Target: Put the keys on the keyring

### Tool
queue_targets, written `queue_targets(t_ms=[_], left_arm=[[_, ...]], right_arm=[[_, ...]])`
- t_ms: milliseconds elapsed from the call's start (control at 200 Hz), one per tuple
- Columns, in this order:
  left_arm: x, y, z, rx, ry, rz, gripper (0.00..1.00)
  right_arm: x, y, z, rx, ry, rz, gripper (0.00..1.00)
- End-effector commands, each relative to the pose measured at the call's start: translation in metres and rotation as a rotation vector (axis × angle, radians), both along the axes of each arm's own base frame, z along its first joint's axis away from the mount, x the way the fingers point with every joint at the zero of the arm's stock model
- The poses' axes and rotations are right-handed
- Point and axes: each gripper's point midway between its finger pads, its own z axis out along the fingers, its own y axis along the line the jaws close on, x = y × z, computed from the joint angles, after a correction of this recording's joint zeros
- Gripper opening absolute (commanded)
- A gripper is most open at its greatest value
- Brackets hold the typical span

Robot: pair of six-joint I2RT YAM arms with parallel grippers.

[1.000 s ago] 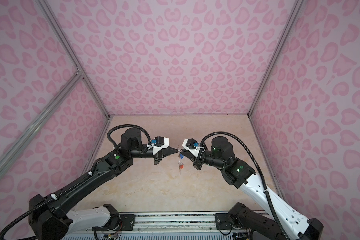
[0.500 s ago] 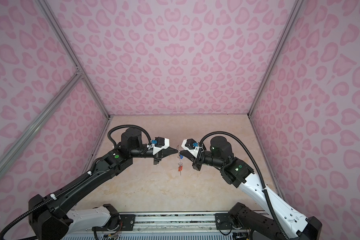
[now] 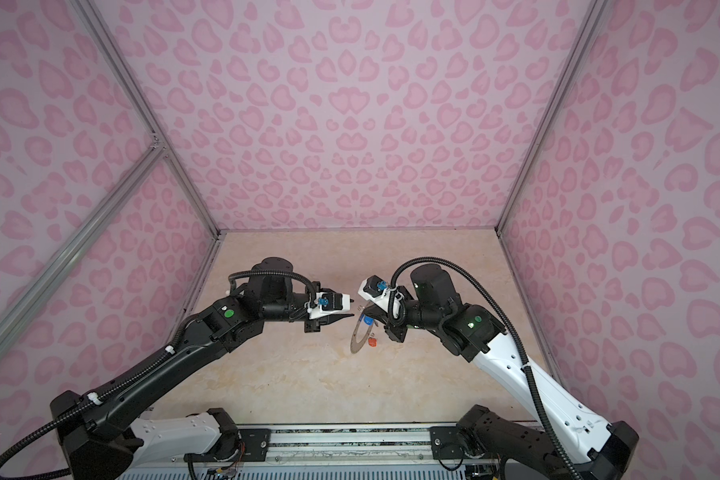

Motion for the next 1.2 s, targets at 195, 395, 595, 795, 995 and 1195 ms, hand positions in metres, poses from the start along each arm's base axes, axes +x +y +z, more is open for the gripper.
queue_targets(t_ms=[195, 395, 595, 795, 995, 1195], left_arm=[[0.004, -0.010, -0.004, 0.090, -0.110, 0.035, 0.33], [-0.001, -0.018, -0.007, 0.118, -0.132, 0.016, 0.30], [-0.005, -0.022, -0.012, 0.142, -0.136, 0.004, 0.22], [-0.010, -0.021, -0.015, 0.153, -0.134, -0.013, 0.17], [-0.016, -0.022, -0.020, 0.164, -0.117, -0.042, 0.16], [-0.020, -0.024, -0.019, 0.149, -0.095, -0.058, 0.03]], right_arm=[[-0.007, -0.001, -0.008, -0.035, 0.028, 0.033, 0.00], [-0.011, 0.000, -0.009, -0.042, 0.032, 0.049, 0.00], [-0.016, 0.003, -0.008, -0.041, 0.031, 0.069, 0.00], [-0.024, 0.004, -0.007, -0.063, 0.005, 0.116, 0.00], [-0.031, 0.007, -0.003, -0.080, -0.054, 0.164, 0.00], [-0.025, 0.007, 0.003, -0.070, -0.123, 0.142, 0.04]])
